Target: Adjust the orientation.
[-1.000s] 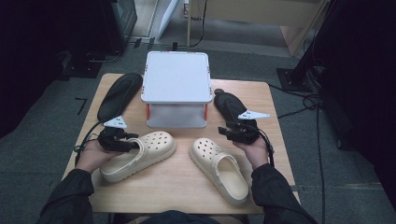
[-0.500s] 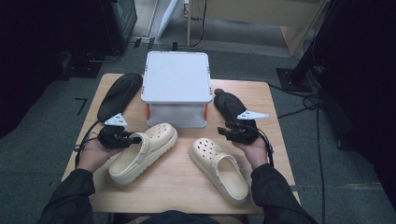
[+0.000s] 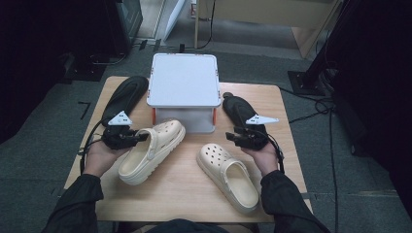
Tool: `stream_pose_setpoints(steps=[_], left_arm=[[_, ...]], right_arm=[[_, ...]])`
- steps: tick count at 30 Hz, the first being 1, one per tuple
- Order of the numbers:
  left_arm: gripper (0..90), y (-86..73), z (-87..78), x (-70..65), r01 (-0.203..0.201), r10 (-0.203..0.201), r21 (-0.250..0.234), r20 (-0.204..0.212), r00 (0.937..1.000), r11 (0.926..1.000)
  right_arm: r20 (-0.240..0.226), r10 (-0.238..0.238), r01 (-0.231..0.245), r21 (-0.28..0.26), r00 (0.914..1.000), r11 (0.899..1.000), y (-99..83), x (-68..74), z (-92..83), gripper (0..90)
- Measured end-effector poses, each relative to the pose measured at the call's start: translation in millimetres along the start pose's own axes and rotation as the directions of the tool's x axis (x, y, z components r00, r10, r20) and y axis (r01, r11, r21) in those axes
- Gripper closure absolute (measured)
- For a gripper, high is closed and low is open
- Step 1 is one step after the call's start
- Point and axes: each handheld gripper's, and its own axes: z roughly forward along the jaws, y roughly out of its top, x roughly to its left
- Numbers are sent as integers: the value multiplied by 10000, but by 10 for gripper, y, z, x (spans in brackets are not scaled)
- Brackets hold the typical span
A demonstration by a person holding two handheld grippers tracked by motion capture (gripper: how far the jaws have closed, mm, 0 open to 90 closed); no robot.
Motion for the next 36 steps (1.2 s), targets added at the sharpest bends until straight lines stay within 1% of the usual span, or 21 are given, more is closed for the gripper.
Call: stream_pose_setpoints(steps=[3,4,7,9,11,12,13,16,19,20,24,26,27,28,29,30,31,32,33,34,36], left_arm=[[765,28,25,27,136,-137,-73,-152,9998,9999],[765,50,49,57,289,-291,-109,-231,9993,9995],[764,73,78,77,331,-334,-96,-364,9988,9994],[764,118,127,73,338,-334,63,-595,9977,9994],[765,130,145,70,327,-321,83,-634,9975,9994],[764,148,168,71,398,-392,71,-666,9970,9992],[764,180,218,66,464,-457,74,-802,9957,9989],[763,225,327,33,490,-476,118,-959,9943,9987],[762,245,376,9,446,-421,203,-1093,9931,9988],[760,250,386,5,453,-427,204,-1129,9927,9988],[741,230,415,20,327,-307,178,-1012,9944,9993],[733,220,425,34,272,-252,206,-900,9956,9994],[727,220,425,34,272,-252,206,-900,9956,9994],[722,209,428,34,199,-190,104,-832,9963,9997],[716,209,428,34,199,-190,104,-832,9963,9997],[707,202,435,31,163,-159,65,-663,9977,9998],[700,202,435,31,163,-159,65,-663,9977,9998],[688,196,446,19,-9,14,83,-542,9985,10000],[681,196,446,19,-9,14,83,-542,9985,10000],[679,191,454,11,-150,153,62,-503,9986,9999],[669,184,453,22,-96,99,68,-351,9993,9999]], right_arm=[[13,32,-32,12,10000,10000,2,11,8,499],[25,-68,68,-44,10000,10000,11,20,15,499],[-9,59,-59,-202,10000,9998,24,33,13,515],[-71,88,-90,-277,9999,9996,26,47,13,529],[-83,34,-36,-318,10000,9995,33,66,15,532],[-27,-215,214,-382,9998,9990,55,109,9,536],[-41,-259,257,-432,9997,9987,68,124,7,536],[-273,-311,293,-638,9991,9975,148,184,-6,535],[-500,-267,235,-632,9984,9977,216,245,-16,527],[-633,-262,221,-640,9977,9977,254,295,-25,523],[-981,-608,553,-583,9933,9968,379,516,19,526],[-1102,-516,456,-560,9926,9974,429,617,46,530],[-1102,-516,456,-560,9926,9974,429,617,46,530],[-1315,-478,394,-654,9902,9971,480,731,73,530],[-1373,-489,403,-652,9893,9971,495,772,85,533],[-1443,-551,471,-586,9880,9972,516,828,104,534],[-1443,-551,471,-586,9880,9972,516,828,104,534],[-1526,-794,735,-445,9851,9963,550,958,152,534],[-1526,-794,735,-445,9851,9963,550,958,152,534],[-1547,-973,935,-315,9832,9951,569,1054,193,532],[-1506,-945,921,-227,9841,9955,569,1119,227,532]])
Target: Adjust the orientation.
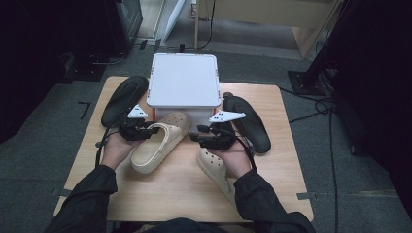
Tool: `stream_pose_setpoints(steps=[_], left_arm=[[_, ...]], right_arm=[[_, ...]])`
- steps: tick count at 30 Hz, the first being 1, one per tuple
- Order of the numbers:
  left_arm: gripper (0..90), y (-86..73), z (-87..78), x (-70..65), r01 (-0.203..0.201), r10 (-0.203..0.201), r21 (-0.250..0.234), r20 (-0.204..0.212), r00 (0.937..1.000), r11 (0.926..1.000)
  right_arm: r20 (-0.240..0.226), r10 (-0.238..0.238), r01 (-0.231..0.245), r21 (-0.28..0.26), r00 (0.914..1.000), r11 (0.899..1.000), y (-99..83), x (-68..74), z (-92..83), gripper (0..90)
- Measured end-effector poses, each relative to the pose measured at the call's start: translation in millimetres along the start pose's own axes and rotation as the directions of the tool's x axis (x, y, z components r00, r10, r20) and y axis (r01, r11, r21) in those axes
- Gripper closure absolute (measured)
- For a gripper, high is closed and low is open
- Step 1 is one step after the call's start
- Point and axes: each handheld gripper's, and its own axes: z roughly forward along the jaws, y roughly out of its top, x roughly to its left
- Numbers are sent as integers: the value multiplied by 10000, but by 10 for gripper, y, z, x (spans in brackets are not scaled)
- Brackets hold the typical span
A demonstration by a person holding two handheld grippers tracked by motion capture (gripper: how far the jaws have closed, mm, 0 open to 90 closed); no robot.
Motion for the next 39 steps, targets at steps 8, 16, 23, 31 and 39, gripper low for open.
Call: stream_pose_setpoints(steps=[8,16,23,31,39], left_arm=[[522,-18,33,28,241,-279,440,857,9959,9987],[436,-42,-165,65,446,-425,-153,1194,9919,9989],[485,-152,-390,185,828,-671,-987,1529,9860,9917],[570,-322,-455,269,1002,-851,-952,1510,9849,9904],[609,-470,-427,283,962,-895,-453,1318,9872,9943]], right_arm=[[-39,-627,628,436,9980,9971,-43,198,165,493],[-253,-346,359,509,9991,9981,-35,430,341,479],[-224,-551,562,524,9982,9970,-91,650,543,439],[366,-543,518,653,9979,9965,-269,761,774,414],[652,339,-363,360,9973,9987,-405,740,826,382]])
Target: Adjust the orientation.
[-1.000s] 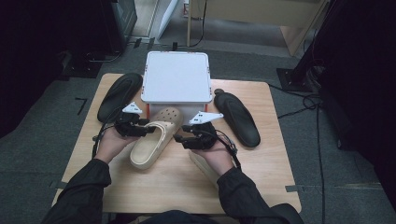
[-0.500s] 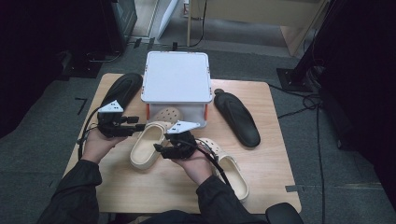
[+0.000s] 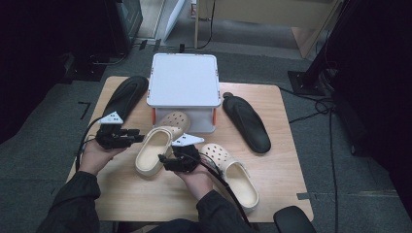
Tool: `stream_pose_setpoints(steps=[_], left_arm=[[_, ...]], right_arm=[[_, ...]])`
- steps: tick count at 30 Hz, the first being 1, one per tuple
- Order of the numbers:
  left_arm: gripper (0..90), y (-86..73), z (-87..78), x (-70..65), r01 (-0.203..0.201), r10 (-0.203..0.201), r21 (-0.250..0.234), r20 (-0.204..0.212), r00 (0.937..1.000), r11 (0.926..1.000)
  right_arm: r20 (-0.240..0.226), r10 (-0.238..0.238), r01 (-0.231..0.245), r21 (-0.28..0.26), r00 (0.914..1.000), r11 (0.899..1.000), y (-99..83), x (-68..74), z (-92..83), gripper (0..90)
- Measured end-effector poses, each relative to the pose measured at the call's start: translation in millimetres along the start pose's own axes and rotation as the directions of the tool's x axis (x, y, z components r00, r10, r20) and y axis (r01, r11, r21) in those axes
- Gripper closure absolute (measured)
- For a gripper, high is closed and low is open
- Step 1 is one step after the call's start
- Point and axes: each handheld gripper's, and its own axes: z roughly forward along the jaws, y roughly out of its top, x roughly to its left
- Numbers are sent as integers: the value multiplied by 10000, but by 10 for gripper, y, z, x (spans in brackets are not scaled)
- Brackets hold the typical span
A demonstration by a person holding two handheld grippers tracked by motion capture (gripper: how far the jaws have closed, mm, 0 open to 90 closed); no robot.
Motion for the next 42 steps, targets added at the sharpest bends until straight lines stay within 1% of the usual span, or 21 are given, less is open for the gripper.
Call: stream_pose_setpoints(steps=[1,4,5,6,8,10,12,13,14,18,20,22,26,27,30,31,34,37,39,40,42], left_arm=[[607,-36,-5,18,162,-162,-40,0,9999,9999],[605,-76,7,33,266,-266,-4,27,9996,9996],[601,-99,23,46,355,-356,68,107,9993,9993],[597,-118,52,62,350,-356,296,196,9992,9989],[597,-153,75,68,321,-326,225,250,9992,9992],[597,-171,84,77,341,-348,340,185,9992,9988],[600,-183,91,80,294,-300,417,146,9994,9987],[601,-204,114,87,331,-339,619,126,9993,9975],[603,-211,129,88,343,-352,681,124,9993,9971],[607,-224,147,124,598,-615,670,237,9978,9960],[613,-226,156,122,574,-588,719,179,9981,9958],[626,-230,186,104,396,-397,980,-6,9992,9944],[631,-228,192,100,460,-471,1009,83,9989,9938],[633,-225,198,84,402,-419,1013,144,9990,9940],[635,-221,207,67,316,-340,1061,214,9992,9939],[635,-218,215,52,249,-281,1092,282,9992,9937],[640,-215,224,30,237,-276,1119,330,9991,9934],[652,-214,222,24,281,-314,1153,268,9991,9929],[653,-216,223,22,323,-358,1149,289,9989,9929],[657,-215,224,19,316,-357,1144,345,9988,9929],[657,-213,228,12,319,-367,1172,392,9986,9926]], right_arm=[[83,95,-95,-66,9999,9999,-3,-12,30,356],[140,172,-170,-113,9998,9998,5,-27,60,348],[109,491,-491,-83,9987,9988,12,-47,107,329],[134,557,-556,-74,9984,9984,12,-59,123,323],[215,670,-669,-53,9975,9977,12,-77,152,315],[394,791,-793,31,9961,9968,10,-90,172,309],[345,852,-856,88,9958,9963,7,-108,189,308],[311,870,-874,93,9957,9961,7,-108,198,308],[285,891,-894,90,9956,9960,8,-106,207,307],[260,924,-928,152,9954,9956,4,-114,252,300],[256,927,-931,155,9954,9955,5,-117,255,300],[259,924,-930,246,9954,9954,13,-133,255,300],[318,983,-991,245,9946,9948,21,-163,250,303],[357,1116,-1125,249,9931,9933,33,-186,243,307],[405,1199,-1208,212,9920,9925,44,-210,234,312],[414,1273,-1282,204,9910,9915,56,-231,221,316],[509,1200,-1209,158,9915,9925,73,-249,208,333],[595,851,-872,335,9946,9956,103,-285,191,453],[584,734,-757,392,9956,9964,117,-307,186,473],[573,839,-867,483,9948,9951,135,-331,191,493],[633,750,-781,481,9952,9958,139,-337,197,499]])
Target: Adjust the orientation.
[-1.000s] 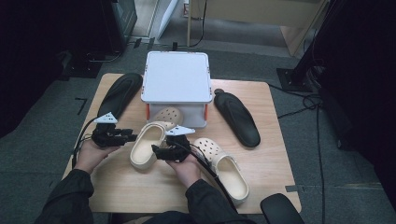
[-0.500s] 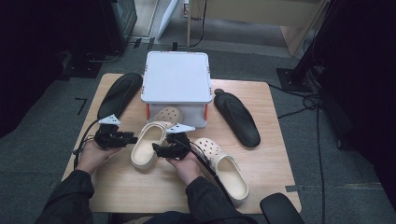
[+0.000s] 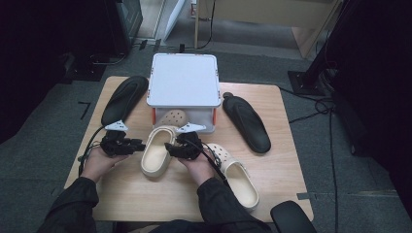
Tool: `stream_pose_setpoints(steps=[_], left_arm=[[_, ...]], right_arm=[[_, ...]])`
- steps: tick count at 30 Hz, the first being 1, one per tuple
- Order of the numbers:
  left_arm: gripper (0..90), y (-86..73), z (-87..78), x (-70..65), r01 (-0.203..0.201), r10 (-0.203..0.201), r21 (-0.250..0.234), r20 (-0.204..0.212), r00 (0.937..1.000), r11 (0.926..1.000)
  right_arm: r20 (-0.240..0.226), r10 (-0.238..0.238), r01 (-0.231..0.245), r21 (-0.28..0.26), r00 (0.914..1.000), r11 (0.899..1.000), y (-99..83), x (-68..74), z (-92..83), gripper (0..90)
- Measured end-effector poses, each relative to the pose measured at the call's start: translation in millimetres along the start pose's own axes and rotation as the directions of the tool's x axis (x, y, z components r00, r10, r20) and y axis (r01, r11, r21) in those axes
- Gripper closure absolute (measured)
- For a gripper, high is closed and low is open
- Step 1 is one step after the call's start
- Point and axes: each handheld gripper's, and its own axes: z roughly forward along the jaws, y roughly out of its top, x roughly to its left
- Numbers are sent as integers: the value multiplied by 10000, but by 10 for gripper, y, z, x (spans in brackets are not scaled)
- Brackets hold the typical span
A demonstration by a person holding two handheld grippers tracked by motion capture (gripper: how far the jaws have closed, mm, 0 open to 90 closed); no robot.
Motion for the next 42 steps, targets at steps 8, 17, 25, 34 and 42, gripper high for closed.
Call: stream_pose_setpoints(steps=[8,17,25,34,42], left_arm=[[629,59,87,-142,-489,481,222,354,9982,9986],[594,98,23,-83,-66,80,-411,329,9994,9991],[612,198,-154,-35,288,-264,-1178,223,9994,9926],[632,468,-357,13,203,-186,-1617,120,9998,9866],[655,745,-417,-14,-403,444,-1471,250,9987,9883]], right_arm=[[467,-147,157,-206,9988,9997,85,-48,-9,499],[462,-236,246,-194,9987,9995,93,-47,-67,440],[124,-529,533,-326,9985,9980,62,7,-242,436],[-638,-644,599,-701,9959,9957,-59,32,-452,457],[-1078,-1145,1070,-728,9876,9916,-165,94,-529,505]])
